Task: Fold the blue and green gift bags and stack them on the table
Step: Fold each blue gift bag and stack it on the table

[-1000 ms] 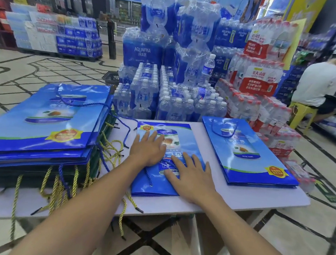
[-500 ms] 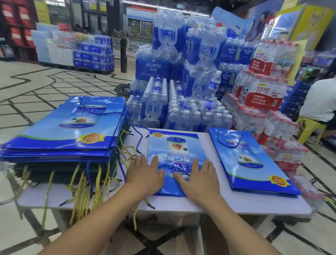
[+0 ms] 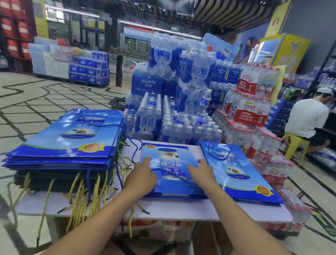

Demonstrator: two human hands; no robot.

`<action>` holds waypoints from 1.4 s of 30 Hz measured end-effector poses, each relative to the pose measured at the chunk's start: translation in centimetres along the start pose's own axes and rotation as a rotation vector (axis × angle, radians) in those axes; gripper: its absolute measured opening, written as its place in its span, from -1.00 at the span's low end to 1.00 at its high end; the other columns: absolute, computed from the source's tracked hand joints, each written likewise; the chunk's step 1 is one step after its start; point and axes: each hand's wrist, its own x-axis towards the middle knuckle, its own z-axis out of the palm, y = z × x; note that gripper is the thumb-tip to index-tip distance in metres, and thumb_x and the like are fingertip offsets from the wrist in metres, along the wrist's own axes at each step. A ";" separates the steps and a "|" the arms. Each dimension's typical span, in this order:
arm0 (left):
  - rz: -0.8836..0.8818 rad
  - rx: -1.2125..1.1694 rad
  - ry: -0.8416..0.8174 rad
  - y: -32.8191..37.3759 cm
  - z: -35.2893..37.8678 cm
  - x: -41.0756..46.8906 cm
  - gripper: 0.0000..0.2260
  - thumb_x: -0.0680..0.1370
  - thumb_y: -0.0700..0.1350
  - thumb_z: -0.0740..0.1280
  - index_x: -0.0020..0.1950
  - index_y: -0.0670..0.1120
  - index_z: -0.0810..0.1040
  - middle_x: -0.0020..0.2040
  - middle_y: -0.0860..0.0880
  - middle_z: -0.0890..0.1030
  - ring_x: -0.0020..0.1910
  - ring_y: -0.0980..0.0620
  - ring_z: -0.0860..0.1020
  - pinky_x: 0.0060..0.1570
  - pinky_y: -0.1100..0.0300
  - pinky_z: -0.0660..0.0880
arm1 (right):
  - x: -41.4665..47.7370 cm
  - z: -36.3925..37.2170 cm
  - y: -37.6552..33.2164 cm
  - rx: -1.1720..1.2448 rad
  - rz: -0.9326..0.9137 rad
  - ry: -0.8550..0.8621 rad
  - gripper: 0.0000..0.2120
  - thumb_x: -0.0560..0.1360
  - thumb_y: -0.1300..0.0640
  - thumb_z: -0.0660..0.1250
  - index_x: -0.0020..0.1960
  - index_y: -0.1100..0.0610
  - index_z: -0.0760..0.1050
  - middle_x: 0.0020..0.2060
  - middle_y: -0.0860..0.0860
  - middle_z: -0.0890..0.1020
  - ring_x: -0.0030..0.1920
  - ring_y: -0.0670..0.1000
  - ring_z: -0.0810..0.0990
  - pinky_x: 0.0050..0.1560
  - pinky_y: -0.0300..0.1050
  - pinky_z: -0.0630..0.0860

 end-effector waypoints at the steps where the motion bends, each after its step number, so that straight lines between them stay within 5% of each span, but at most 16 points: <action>1: -0.004 -0.069 0.014 0.3 -0.2 0.0 -0.48 0.62 -0.12 0.18 0.59 0.05 0.22 0.48 -0.17 0.34 0.04 -0.17 0.60 0.05 -0.04 0.57 | 0.2 -0.4 -0.3 0.017 -0.024 0.012 -0.42 0.56 -0.05 0.30 0.53 0.08 0.29 0.42 0.19 0.33 0.15 0.20 0.61 0.17 -0.01 0.52; 4: 0.039 -0.198 0.069 1.5 -0.6 0.0 -0.51 0.63 -0.11 0.19 0.57 0.07 0.26 0.55 -0.10 0.27 -0.13 -0.06 0.61 -0.13 0.03 0.54 | 0.6 -2.3 -1.3 0.027 -0.094 0.045 -0.47 0.56 -0.03 0.32 0.49 0.05 0.33 0.39 0.18 0.35 -0.03 0.12 0.60 0.09 0.00 0.53; 8: 0.123 -0.245 0.125 4.8 -1.1 0.3 -0.51 0.63 -0.11 0.21 0.57 0.09 0.28 0.60 -0.06 0.24 0.10 -0.04 0.60 0.07 0.05 0.48 | 1.8 -6.6 -1.8 0.019 -0.154 0.102 -0.49 0.57 -0.01 0.32 0.48 0.07 0.35 0.38 0.17 0.39 -0.22 -0.01 0.54 -0.26 -0.08 0.39; 14: 0.296 -0.283 0.099 11.6 1.1 2.3 -0.52 0.63 -0.13 0.26 0.56 0.05 0.34 0.55 0.01 0.37 0.48 -0.03 0.37 0.39 0.04 0.39 | 4.0 -14.6 1.2 -0.037 -0.140 0.155 -0.50 0.63 -0.01 0.31 0.50 0.13 0.33 0.23 0.15 0.51 -0.08 0.07 0.45 -0.03 -0.03 0.40; 17: 0.356 -0.307 0.052 14.6 4.4 3.7 -0.55 0.62 -0.14 0.27 0.52 0.04 0.39 0.51 0.00 0.40 0.46 -0.03 0.38 0.38 0.05 0.38 | 5.6 -17.4 4.4 -0.089 -0.109 0.183 -0.49 0.64 -0.04 0.30 0.51 0.15 0.33 0.33 0.17 0.51 -0.08 0.07 0.47 -0.01 -0.02 0.42; 21: 0.360 -0.298 -0.036 17.4 9.4 5.2 -0.59 0.60 -0.13 0.29 0.47 0.04 0.46 0.49 -0.06 0.43 0.48 -0.06 0.36 0.42 0.02 0.36 | 7.4 -19.2 9.6 -0.125 -0.045 0.165 -0.45 0.62 -0.10 0.32 0.51 0.13 0.34 0.45 0.13 0.43 0.22 0.16 0.52 0.14 0.05 0.46; 25: 0.317 -0.196 -0.115 17.8 13.8 5.4 -0.62 0.61 -0.04 0.29 0.44 0.08 0.49 0.41 -0.02 0.47 0.41 -0.06 0.42 0.36 -0.03 0.44 | 8.2 -18.4 14.4 -0.175 0.032 0.151 -0.45 0.59 -0.15 0.33 0.48 0.10 0.39 0.38 0.16 0.49 0.18 0.18 0.53 0.07 0.00 0.44; 32: 0.339 0.123 -0.097 16.3 16.6 4.3 -0.64 0.66 0.14 0.18 0.42 0.12 0.50 0.33 -0.05 0.51 0.34 -0.11 0.45 0.30 -0.03 0.45 | 8.2 -15.7 18.2 -0.339 0.048 0.101 -0.40 0.51 -0.26 0.32 0.44 0.03 0.46 0.39 0.13 0.50 0.30 0.21 0.54 0.24 0.12 0.52; 42: 0.438 0.388 -0.013 15.2 8.5 4.2 -0.54 0.70 0.19 0.09 0.60 0.14 0.28 0.69 -0.05 0.07 0.67 -0.10 -0.03 0.61 -0.18 -0.02 | 5.7 -12.6 11.2 -0.506 -0.227 0.236 -0.55 0.58 -0.20 0.26 0.40 -0.03 0.51 0.39 0.03 0.51 0.40 0.14 0.42 0.28 0.12 0.44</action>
